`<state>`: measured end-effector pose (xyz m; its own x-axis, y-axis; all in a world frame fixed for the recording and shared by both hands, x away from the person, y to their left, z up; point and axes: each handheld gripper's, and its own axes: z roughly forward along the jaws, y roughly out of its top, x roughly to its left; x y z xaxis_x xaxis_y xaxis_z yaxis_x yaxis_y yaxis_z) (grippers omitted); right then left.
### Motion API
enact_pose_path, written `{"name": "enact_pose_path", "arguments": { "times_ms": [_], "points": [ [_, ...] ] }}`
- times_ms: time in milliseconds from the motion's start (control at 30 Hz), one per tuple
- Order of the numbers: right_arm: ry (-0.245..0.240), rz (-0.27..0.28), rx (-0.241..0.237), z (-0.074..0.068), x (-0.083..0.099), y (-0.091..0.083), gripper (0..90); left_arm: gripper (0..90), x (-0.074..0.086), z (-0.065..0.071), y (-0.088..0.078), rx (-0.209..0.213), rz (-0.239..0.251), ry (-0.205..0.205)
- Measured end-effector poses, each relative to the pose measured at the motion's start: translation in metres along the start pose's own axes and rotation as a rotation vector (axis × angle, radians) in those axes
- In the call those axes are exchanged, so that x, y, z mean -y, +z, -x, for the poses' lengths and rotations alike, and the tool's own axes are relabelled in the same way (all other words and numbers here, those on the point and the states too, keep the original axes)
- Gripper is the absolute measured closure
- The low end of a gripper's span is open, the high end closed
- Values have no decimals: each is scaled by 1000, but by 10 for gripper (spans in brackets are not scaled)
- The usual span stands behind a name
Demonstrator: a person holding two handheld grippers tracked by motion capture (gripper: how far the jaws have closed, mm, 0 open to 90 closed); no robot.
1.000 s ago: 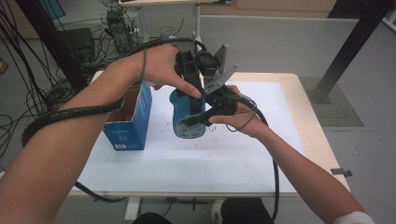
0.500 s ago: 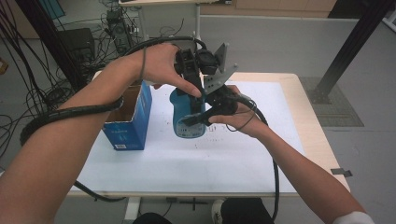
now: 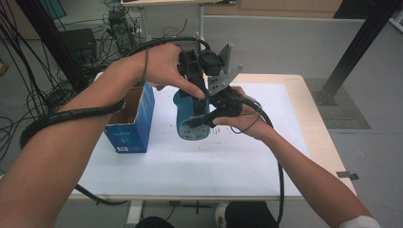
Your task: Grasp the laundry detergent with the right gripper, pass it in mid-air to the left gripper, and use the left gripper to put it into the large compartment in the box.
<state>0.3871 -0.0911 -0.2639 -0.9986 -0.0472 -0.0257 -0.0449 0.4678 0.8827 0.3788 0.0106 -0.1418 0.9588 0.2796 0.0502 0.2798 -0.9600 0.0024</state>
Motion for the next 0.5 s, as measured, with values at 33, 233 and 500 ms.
{"name": "enact_pose_path", "arguments": {
  "times_ms": [33, 233, 500],
  "points": [
    [2, 1, 1, 0, 0, 0, 438, 58, 0, 0, 0, 2, 1, -3],
    [0, 0, 3, 0, 0, -1, 438, 59, 0, 0, 0, -1, 6, 0],
    [-4, -2, 7, 1, 0, -1, 438, 59, 0, 0, -1, -1, 1, 0]
  ]
}}
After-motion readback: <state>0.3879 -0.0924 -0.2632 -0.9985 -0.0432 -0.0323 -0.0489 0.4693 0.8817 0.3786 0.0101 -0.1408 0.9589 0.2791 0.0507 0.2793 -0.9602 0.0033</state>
